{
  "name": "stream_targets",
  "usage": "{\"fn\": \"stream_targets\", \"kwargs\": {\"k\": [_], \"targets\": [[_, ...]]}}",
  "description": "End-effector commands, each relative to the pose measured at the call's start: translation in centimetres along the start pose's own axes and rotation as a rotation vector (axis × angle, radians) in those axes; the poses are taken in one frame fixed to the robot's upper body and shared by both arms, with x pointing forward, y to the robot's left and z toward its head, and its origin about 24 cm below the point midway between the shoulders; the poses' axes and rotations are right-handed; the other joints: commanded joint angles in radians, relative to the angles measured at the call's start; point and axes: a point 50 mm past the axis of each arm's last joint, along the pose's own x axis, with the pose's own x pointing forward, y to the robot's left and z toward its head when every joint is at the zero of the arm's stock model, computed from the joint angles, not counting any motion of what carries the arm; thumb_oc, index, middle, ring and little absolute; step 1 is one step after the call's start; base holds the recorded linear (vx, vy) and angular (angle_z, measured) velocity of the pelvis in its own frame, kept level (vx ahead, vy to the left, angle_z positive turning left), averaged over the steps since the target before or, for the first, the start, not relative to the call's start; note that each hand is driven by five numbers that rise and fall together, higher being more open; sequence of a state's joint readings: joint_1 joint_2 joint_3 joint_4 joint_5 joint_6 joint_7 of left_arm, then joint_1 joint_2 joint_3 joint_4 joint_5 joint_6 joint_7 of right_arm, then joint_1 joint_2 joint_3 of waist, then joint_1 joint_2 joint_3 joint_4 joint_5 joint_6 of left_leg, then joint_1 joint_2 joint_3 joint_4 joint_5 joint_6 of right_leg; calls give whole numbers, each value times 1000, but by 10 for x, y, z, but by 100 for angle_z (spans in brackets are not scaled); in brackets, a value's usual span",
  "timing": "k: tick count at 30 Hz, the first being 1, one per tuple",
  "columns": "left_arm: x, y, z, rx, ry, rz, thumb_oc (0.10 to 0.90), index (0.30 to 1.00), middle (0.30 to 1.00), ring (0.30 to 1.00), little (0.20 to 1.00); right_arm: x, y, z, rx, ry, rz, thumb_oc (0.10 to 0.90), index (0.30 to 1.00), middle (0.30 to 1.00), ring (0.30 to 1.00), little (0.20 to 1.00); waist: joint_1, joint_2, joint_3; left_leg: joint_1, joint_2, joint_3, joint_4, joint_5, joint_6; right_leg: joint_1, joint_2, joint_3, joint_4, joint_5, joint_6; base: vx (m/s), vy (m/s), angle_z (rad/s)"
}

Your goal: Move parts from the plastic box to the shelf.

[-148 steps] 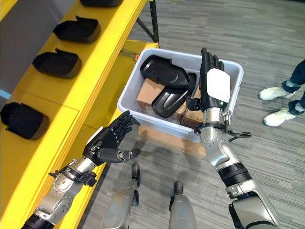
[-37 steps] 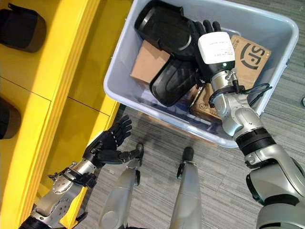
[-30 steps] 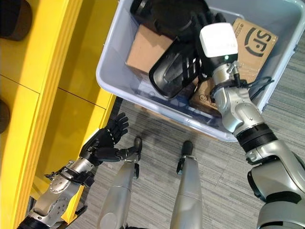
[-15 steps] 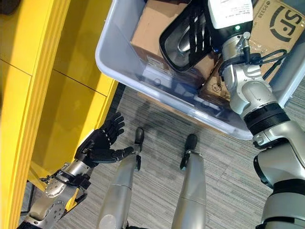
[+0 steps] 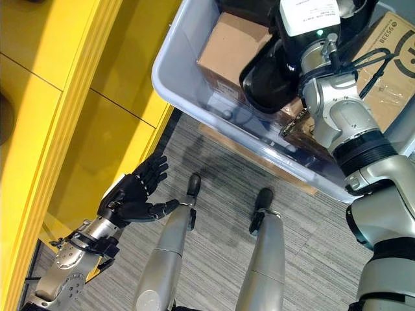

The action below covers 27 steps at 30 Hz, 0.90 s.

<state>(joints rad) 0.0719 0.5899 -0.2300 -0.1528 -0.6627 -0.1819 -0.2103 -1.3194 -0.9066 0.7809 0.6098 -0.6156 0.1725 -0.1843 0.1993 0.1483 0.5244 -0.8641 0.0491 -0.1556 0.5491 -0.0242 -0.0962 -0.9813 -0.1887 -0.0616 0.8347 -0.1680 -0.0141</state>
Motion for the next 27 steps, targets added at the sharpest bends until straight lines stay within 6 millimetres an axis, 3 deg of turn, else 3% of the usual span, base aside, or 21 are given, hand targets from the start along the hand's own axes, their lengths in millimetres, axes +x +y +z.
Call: {"fn": "stream_targets", "kwargs": {"k": [1,19,21,22,23,24,27], "targets": [[-7,-6,33,41,-161,-72,900,1000,1000,1000,1000,9,-22,-13,-43,38,-65,400,300,300,300,300,4,20,-4,32,-13,31,-3,-93,83,108,20,0,22,-156,-25,0,0,0],[-3,-12,32,37,-166,-86,900,1000,1000,1000,1000,7,-28,-26,-87,100,-210,400,300,300,300,300,-17,24,-4,93,4,59,-53,-84,76,161,21,2,-47,-135,-15,-6,4,-1],[-2,-13,33,30,-172,-88,900,1000,1000,1000,1000,6,-32,-26,-69,101,-272,400,300,300,300,300,-22,25,-4,103,6,61,-63,-82,75,167,21,4,-56,-132,-13,-57,26,-5],[0,-13,36,40,-188,-91,900,1000,1000,1000,1000,7,-40,-25,-57,85,-328,400,300,300,300,300,-22,27,-4,84,11,64,-76,-53,78,147,23,-4,-70,-104,-19,-24,22,-7],[-1,-14,34,31,-179,-89,900,1000,1000,1000,1000,6,-38,-24,-44,69,-336,400,300,300,300,300,-25,27,-4,114,9,65,-74,-77,73,174,23,5,-67,-128,-13,-92,35,-9],[1,-14,36,29,-192,-87,900,1000,1000,1000,1000,6,-46,-21,-3,48,-387,400,300,300,300,300,-26,28,-4,98,13,70,-86,-51,77,159,22,-3,-83,-100,-17,-17,24,-4],[2,-15,36,23,-197,-84,900,1000,1000,1000,1000,2,-59,-9,84,-30,-477,400,300,300,300,300,-40,26,-4,115,18,76,-95,-51,73,171,22,3,-99,-95,-13,-36,31,-5]]}}
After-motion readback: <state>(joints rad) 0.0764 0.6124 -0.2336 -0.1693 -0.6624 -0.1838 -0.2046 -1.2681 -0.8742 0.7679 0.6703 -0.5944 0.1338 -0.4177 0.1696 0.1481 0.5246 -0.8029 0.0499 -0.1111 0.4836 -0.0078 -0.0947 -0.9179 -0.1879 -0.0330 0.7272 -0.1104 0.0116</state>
